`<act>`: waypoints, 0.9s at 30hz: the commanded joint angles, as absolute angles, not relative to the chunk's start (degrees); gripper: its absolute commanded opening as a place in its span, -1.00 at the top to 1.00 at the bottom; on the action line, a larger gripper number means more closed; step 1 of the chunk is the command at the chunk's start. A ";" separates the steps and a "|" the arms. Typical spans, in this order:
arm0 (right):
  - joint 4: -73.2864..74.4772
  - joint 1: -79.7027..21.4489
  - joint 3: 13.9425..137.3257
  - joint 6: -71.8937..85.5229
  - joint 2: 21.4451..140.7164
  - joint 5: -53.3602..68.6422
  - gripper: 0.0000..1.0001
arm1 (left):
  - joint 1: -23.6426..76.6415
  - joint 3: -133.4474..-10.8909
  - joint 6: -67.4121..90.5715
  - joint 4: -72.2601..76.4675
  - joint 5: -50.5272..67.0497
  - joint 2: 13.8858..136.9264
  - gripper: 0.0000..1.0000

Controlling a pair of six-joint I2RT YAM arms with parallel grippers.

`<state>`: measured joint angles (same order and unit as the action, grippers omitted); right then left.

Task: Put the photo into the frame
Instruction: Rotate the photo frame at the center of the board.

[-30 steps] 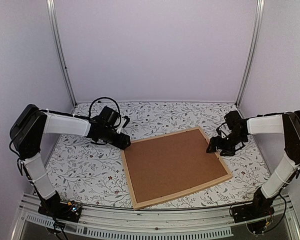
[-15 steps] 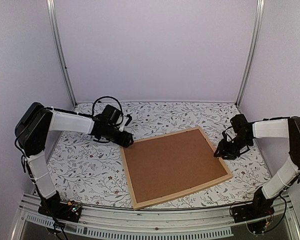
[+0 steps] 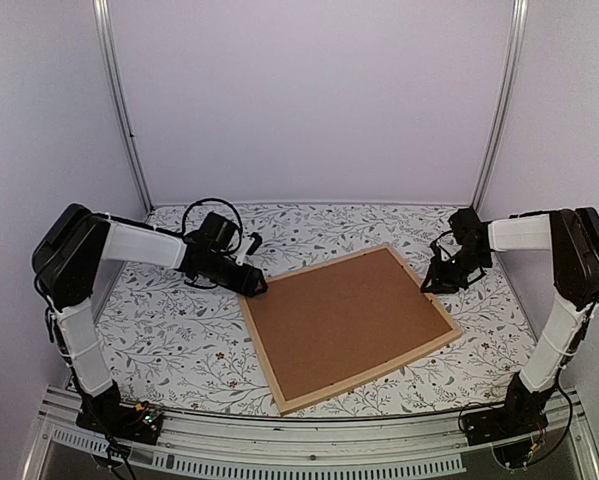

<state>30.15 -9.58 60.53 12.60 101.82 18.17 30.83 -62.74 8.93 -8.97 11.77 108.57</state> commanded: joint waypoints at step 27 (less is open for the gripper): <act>34.43 -9.13 92.81 12.14 115.94 12.38 -0.66 | 40.70 -55.14 16.21 -12.68 7.59 91.93 -0.27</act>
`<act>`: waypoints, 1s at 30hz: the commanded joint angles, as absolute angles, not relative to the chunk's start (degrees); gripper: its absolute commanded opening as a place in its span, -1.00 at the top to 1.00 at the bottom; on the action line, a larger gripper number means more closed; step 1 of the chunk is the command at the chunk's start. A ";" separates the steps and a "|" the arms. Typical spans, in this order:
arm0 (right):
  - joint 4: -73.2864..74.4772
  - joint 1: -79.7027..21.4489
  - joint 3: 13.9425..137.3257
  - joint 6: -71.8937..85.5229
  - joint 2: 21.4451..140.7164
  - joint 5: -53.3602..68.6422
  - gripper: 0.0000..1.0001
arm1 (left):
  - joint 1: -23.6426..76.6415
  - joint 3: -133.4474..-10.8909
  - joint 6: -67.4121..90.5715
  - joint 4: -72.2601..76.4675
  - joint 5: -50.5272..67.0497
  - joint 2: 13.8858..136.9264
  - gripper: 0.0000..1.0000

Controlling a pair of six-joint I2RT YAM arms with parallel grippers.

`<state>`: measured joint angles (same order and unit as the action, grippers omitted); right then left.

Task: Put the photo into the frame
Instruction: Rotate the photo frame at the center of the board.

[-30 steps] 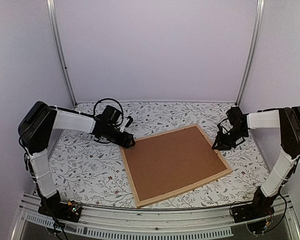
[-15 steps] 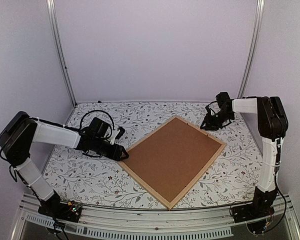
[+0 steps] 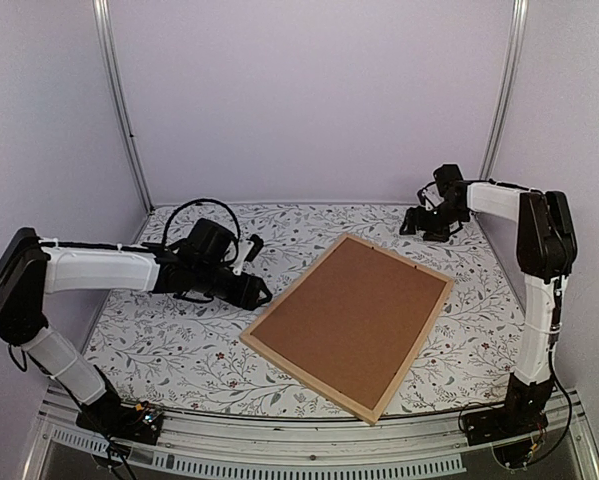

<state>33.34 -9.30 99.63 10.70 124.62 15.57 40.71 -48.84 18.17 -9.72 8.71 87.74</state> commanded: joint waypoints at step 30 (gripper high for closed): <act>22.86 -10.70 52.22 23.64 96.49 22.14 -0.71 | 46.53 -62.73 23.02 -19.84 10.04 102.86 -0.12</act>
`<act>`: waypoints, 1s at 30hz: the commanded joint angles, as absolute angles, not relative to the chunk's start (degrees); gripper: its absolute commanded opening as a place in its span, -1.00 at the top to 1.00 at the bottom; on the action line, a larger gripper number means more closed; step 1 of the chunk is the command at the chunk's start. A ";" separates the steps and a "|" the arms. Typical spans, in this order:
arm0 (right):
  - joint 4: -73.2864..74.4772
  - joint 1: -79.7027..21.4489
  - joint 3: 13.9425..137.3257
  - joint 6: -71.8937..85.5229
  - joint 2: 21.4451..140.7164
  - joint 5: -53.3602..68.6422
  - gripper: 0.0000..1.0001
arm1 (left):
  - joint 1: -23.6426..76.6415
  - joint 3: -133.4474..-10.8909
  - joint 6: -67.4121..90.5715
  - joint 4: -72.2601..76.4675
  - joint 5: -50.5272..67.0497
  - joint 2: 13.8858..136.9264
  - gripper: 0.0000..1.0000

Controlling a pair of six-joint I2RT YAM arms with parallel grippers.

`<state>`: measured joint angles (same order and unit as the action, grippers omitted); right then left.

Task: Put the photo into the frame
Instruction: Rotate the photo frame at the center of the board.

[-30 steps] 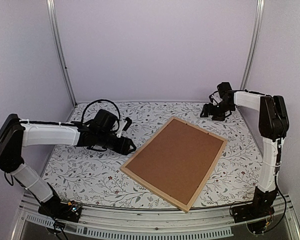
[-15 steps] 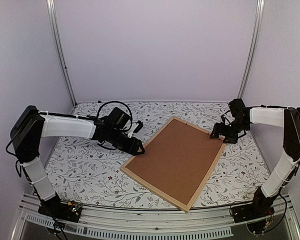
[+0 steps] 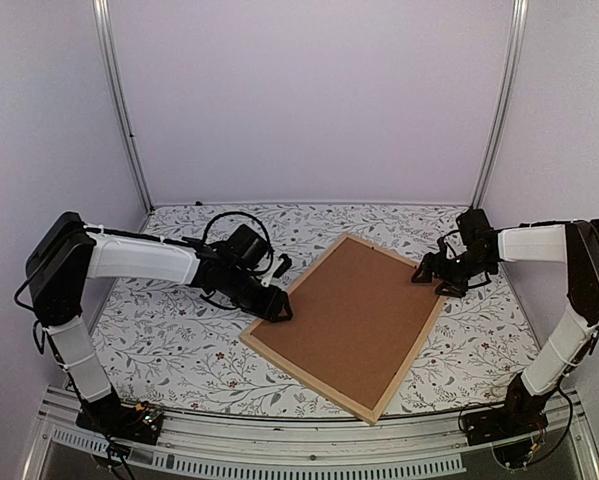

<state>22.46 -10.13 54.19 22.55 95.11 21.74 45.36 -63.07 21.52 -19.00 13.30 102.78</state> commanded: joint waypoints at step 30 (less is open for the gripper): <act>23.52 -9.64 50.01 25.25 92.20 20.09 -0.75 | 46.97 -60.82 21.82 -16.28 11.82 103.31 -0.16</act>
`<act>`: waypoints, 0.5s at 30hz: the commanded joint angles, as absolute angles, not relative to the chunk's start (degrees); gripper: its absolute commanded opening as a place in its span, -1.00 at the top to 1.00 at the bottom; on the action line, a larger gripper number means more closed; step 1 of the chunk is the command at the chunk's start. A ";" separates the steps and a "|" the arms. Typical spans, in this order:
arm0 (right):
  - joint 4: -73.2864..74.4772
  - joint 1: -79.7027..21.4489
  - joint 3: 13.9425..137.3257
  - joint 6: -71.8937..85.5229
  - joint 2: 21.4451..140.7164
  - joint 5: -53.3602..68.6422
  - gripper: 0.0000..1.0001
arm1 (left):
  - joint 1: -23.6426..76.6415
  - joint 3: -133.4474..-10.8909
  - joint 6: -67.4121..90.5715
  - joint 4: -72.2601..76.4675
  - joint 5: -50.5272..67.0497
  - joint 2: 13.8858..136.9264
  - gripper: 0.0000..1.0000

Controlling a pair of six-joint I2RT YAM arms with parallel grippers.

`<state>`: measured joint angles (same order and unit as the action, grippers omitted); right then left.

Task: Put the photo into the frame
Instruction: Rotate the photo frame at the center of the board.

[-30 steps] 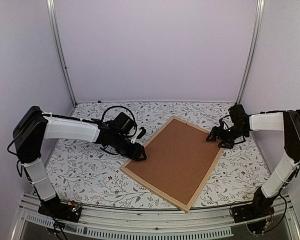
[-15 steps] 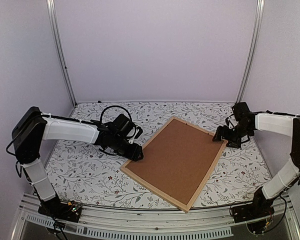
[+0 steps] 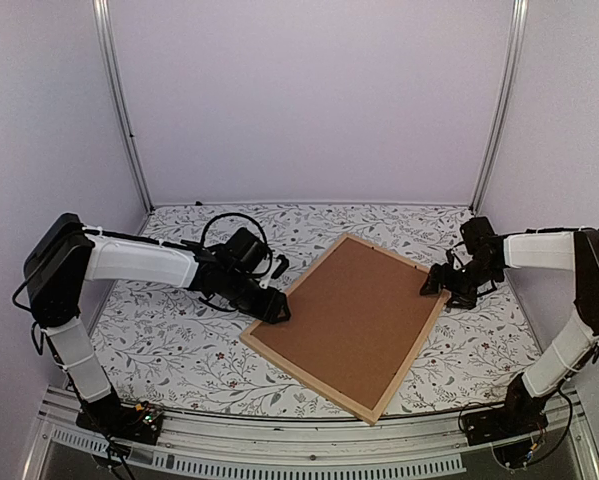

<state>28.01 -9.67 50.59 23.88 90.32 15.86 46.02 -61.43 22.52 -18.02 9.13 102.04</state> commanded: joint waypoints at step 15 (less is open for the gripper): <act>21.13 -9.84 51.04 25.08 97.62 21.66 -0.74 | 48.20 -61.46 22.97 -17.39 7.10 102.98 -0.12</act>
<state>23.20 -9.56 50.63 25.10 94.96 19.46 47.05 -61.39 22.33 -16.03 11.51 103.00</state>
